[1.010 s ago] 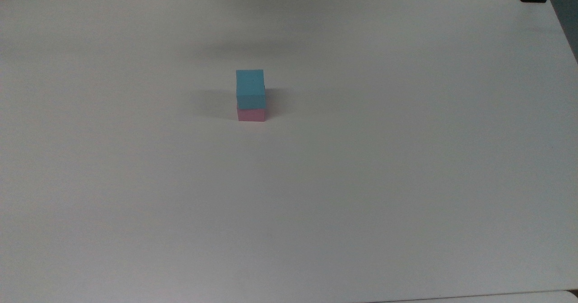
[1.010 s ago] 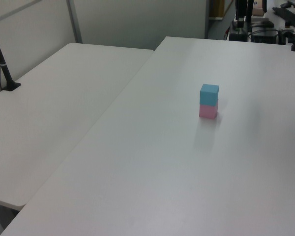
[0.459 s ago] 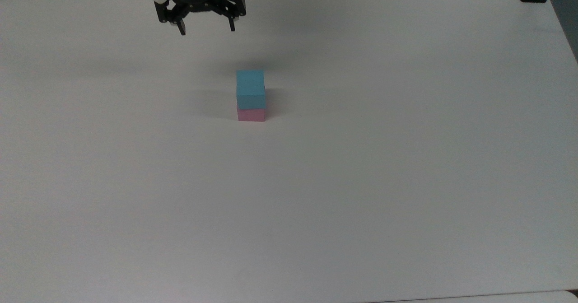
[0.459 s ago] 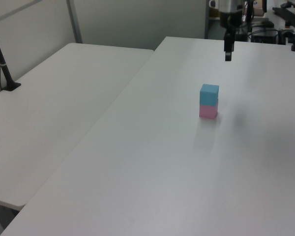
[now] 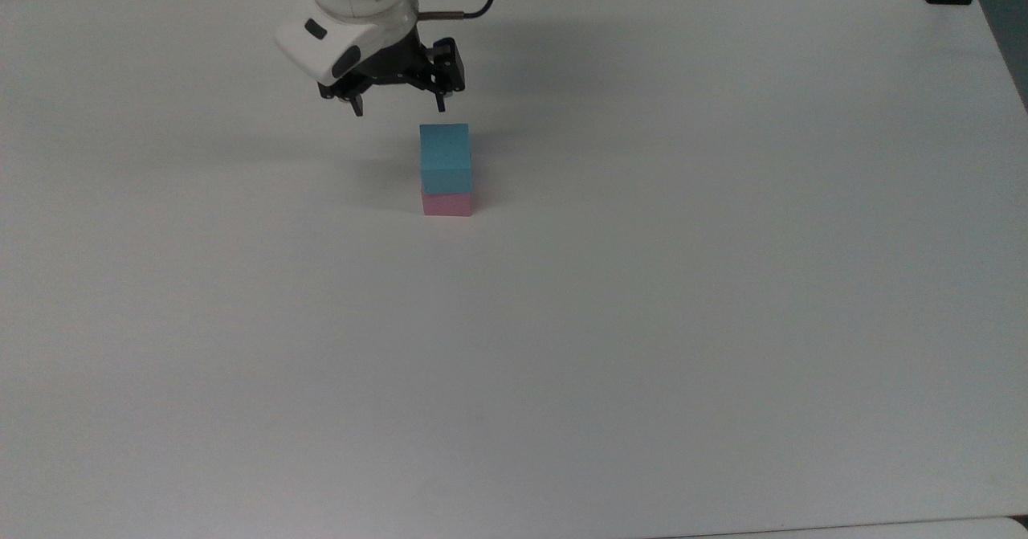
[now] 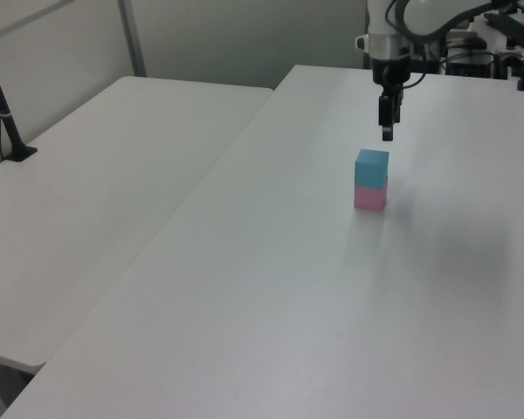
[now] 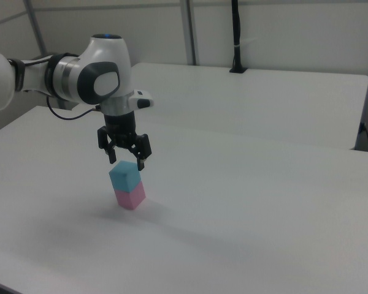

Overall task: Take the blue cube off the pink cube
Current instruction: 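Lower the open gripper onto the blue cube atop the pink cube, then close the gripper on the blue cube and lift it off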

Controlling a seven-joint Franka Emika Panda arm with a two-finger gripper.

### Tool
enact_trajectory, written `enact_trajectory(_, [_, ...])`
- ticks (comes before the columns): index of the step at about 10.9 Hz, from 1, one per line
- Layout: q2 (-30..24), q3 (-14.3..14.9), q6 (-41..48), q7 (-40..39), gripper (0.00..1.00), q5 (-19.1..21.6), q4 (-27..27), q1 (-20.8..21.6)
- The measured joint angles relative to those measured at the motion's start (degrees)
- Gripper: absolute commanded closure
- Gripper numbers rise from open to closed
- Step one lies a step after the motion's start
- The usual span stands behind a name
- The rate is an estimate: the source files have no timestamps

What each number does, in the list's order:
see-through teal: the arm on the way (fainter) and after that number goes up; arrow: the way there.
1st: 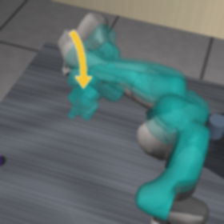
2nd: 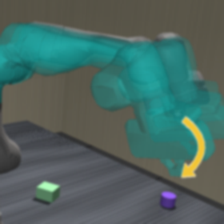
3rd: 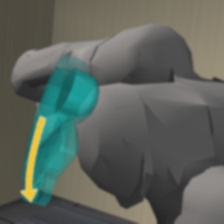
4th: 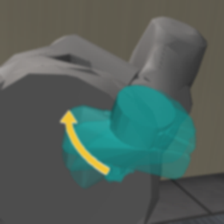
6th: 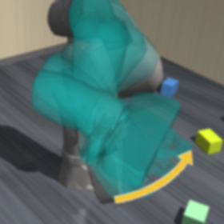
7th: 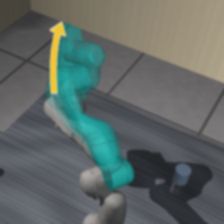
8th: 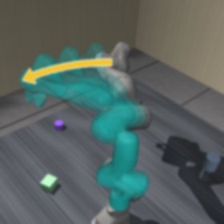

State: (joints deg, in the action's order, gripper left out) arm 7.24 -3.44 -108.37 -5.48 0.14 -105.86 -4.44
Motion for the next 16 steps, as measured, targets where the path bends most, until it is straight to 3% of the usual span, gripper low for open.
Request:
enact_trajectory(3, [2.6,-2.2,-3.6,4.6,0.00,0.0,0.0,0.3])
enact_trajectory(4, [3.1,-2.6,-3.9,5.1,0.12,0.0,0.0,0.3])
enact_trajectory(6, [3.8,-3.9,-3.9,5.7,0.53,0.0,-0.1,0.4])
enact_trajectory(7, [4.2,-4.2,-3.9,5.8,0.65,-0.1,-0.1,0.6])
enact_trajectory(12, [3.9,-4.2,-3.9,5.7,0.69,-0.2,0.5,0.8])
enact_trajectory(16, [3.5,-3.6,-4.3,-2.3,0.67,-0.3,4.3,-4.4])
